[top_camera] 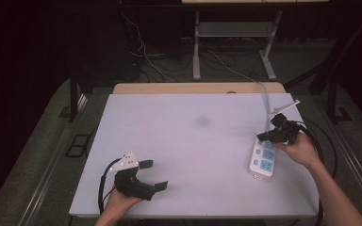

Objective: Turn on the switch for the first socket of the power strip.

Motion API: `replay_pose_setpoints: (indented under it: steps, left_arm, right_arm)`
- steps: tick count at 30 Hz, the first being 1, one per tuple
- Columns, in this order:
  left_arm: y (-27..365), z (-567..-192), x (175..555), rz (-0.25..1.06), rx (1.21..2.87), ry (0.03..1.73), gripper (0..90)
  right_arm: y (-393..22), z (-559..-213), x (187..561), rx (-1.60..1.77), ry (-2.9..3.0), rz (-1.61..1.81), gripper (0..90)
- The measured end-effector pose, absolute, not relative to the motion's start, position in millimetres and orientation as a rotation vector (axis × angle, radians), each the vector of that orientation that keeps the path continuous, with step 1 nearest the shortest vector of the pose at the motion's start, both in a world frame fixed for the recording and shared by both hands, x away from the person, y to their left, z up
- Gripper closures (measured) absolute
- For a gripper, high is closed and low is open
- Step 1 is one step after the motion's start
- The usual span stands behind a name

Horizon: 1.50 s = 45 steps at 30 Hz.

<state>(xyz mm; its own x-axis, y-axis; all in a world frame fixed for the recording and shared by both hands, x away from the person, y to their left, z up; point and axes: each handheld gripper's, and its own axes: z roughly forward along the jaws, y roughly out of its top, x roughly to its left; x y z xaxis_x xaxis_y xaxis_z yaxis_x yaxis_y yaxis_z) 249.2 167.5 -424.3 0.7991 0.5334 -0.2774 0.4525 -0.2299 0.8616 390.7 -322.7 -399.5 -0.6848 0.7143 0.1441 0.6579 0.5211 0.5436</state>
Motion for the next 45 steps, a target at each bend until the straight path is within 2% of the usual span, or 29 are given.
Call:
replay_pose_setpoints:
  steps: [6,18,32,45]
  left_arm:
    - [167.3,-424.5,249.2,0.088,1.867,0.75,0.0]
    - [166.2,-424.7,248.1,0.09,1.876,0.747,0.0]
    - [163.8,-425.4,247.3,0.087,1.885,0.742,0.0]
    - [165.6,-425.2,247.9,0.087,1.879,0.743,0.0]
  right_arm:
    - [-323.6,-405.6,393.9,1.222,2.657,0.851,89.6]
    - [-338.3,-417.2,390.6,1.317,2.599,1.053,89.9]
    - [-340.7,-418.8,393.6,1.436,2.586,1.055,90.0]
    - [-341.9,-421.3,390.0,1.405,2.565,1.091,90.0]
